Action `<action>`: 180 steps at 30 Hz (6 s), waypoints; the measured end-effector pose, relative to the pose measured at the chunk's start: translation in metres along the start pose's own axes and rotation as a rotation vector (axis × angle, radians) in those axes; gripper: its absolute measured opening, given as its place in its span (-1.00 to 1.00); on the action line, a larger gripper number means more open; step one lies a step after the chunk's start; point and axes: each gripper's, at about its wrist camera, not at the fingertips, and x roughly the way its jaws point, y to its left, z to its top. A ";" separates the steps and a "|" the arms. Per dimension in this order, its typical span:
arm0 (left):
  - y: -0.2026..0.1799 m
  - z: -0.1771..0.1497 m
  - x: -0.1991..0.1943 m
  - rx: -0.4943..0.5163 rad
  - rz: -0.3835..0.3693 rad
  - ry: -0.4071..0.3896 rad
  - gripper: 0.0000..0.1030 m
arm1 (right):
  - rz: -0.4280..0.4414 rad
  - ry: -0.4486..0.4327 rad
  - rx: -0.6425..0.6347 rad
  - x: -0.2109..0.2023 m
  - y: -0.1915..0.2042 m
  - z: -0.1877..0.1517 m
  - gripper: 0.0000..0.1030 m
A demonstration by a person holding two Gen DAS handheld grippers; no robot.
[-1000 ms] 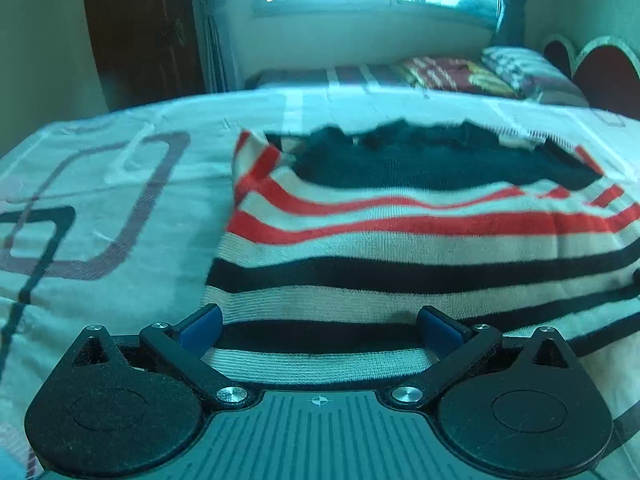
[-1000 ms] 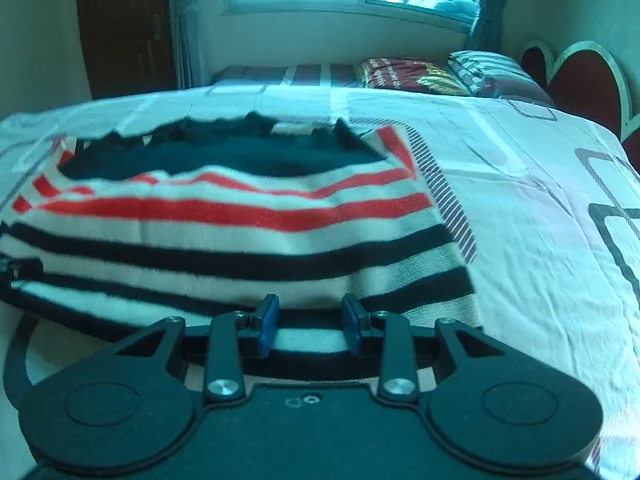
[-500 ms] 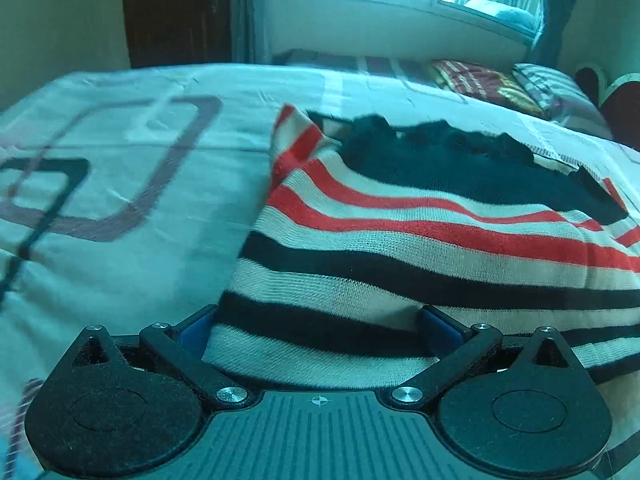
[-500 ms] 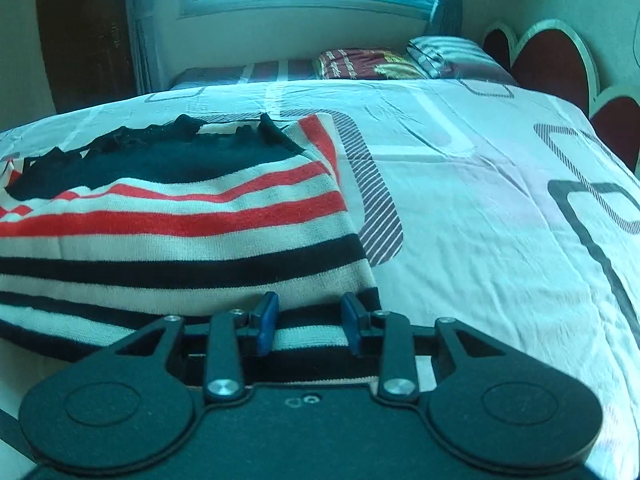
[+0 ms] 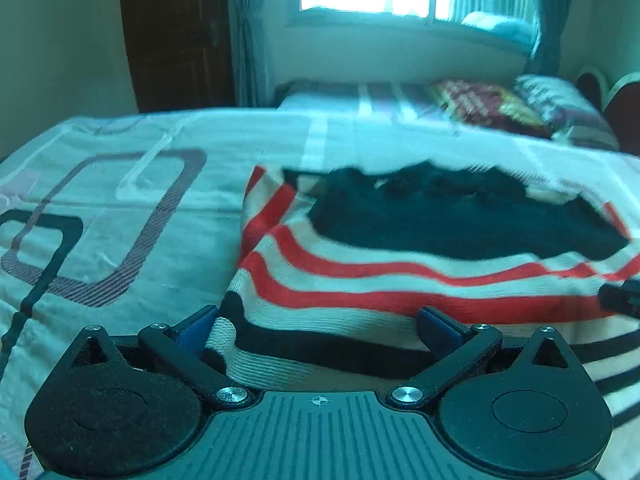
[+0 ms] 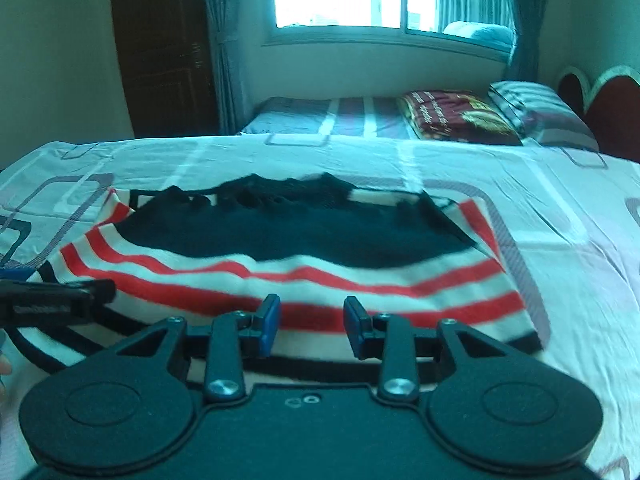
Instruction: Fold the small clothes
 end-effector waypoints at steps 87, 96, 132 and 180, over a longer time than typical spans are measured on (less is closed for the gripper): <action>0.073 -0.063 0.015 -0.813 -0.356 -0.009 0.30 | 0.073 0.027 0.019 0.027 -0.001 -0.008 -0.11; 0.075 -0.054 0.038 -0.860 -0.336 -0.007 -0.32 | 0.045 -0.005 -0.005 0.032 0.003 -0.006 -0.16; -0.191 0.020 -0.059 0.003 -0.700 -0.001 0.66 | -0.043 -0.053 0.413 -0.066 -0.168 -0.060 -0.05; -0.129 0.001 -0.021 0.063 -0.274 -0.010 0.82 | 0.044 -0.026 0.445 -0.028 -0.161 -0.053 -0.55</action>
